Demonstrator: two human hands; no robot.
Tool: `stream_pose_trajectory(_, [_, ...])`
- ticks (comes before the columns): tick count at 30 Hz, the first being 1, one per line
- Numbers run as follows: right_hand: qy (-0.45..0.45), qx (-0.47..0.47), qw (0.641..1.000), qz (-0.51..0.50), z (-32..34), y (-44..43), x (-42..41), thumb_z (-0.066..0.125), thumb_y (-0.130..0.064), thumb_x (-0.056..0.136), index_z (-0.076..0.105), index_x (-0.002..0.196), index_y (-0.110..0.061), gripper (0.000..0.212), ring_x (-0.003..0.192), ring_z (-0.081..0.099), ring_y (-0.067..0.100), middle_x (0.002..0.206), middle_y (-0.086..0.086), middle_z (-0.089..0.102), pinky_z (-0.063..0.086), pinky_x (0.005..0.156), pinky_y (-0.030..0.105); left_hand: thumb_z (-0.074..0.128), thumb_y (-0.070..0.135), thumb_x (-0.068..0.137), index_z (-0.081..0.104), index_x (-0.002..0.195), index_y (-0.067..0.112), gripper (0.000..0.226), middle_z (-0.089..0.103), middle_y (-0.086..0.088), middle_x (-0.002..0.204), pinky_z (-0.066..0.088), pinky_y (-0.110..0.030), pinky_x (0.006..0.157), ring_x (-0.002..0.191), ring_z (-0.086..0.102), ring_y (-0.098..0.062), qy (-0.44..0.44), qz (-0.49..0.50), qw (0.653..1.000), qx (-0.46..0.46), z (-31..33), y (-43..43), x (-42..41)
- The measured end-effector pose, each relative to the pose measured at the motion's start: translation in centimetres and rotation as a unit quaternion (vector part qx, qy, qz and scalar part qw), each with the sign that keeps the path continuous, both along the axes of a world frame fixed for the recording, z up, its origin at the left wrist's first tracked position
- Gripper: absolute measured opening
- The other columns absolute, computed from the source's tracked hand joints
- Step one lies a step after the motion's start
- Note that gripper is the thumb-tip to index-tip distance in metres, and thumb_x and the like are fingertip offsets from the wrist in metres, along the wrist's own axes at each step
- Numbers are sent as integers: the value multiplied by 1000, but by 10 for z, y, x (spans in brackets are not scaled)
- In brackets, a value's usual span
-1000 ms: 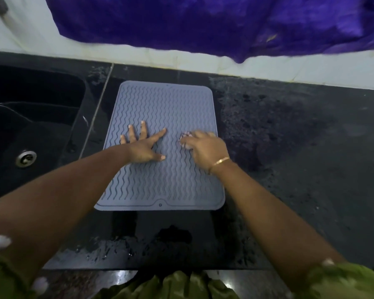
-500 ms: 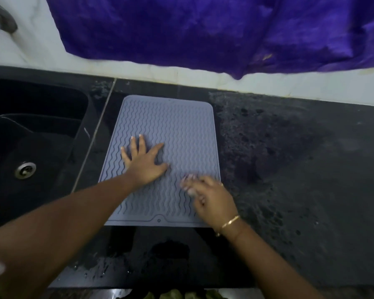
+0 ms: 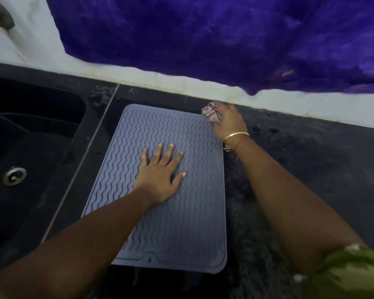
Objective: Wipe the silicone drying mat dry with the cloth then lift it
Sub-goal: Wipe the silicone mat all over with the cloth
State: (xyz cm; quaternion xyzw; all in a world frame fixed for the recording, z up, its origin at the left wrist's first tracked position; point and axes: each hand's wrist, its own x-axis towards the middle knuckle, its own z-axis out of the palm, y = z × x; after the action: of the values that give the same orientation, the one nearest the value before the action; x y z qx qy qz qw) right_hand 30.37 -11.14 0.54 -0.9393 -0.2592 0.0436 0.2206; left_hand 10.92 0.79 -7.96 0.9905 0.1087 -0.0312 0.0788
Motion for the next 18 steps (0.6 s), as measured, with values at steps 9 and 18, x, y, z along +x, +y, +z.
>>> stream_pose_trajectory(9, [-117,-143,977,109,-37,54,-2,50,-9,85,48,130,-32,51,120,41,36,130,7,48,35,94,51,1,64,87,-11,146,38,66,-13,7,157,-13,-53,113,143,-20,-18,3,20,1000,-1,5,-3,2])
stream_pose_trajectory(18, [-63,-200,977,46,-27,29,20,60,-10,83,46,132,-30,55,120,42,41,131,13,46,38,93,57,0,61,87,-9,147,36,66,-9,4,158,-11,-52,114,144,-17,-19,5,13,1000,-9,8,-3,0])
